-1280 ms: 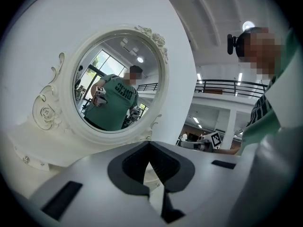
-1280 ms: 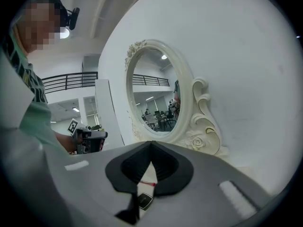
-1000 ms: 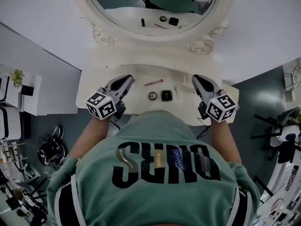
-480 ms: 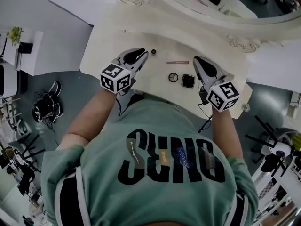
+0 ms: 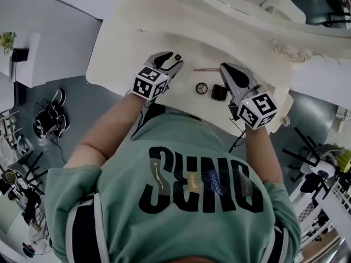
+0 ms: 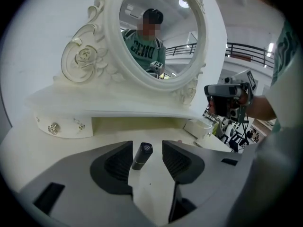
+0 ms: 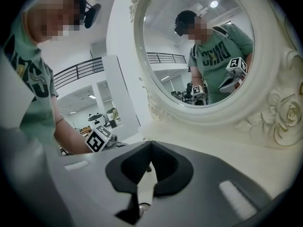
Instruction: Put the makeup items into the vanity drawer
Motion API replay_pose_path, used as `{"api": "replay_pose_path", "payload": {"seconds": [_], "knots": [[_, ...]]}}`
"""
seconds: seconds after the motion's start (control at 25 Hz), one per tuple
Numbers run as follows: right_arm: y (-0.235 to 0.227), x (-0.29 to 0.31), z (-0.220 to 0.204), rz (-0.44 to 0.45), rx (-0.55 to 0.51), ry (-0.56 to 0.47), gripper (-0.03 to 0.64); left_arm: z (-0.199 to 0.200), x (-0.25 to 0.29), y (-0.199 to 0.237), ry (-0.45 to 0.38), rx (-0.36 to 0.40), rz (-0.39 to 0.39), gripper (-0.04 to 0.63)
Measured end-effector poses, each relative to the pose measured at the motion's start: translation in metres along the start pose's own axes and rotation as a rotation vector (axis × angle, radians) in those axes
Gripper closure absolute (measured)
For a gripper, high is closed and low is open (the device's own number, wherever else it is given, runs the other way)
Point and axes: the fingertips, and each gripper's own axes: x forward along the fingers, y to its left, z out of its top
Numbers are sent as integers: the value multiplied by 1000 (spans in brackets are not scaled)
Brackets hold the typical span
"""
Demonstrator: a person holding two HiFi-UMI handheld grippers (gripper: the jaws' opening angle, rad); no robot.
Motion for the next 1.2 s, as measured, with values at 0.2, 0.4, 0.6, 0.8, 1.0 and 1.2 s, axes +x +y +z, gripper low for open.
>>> {"api": "replay_pose_path", "payload": {"seconds": [0.2,0.4,0.6,0.8,1.0,1.2], "knots": [[-10,-4,-6,-20,14,7,607,-10,18,10,56,-3,57,413],[-11,-16,-7,-41,17,-3,607,-9,26,13,65,32,99,495],[-11,-49,8,-88,7,-43,607,45,5,-21,6,152,43,497],[-12,-104,42,-154,-28,-104,607,128,-42,-70,-69,295,5,495],[-13,-158,79,-206,-66,-164,607,182,-81,-110,-121,338,-34,495],[-12,-188,106,-216,-91,-220,607,211,-105,-134,-170,351,-43,495]]}}
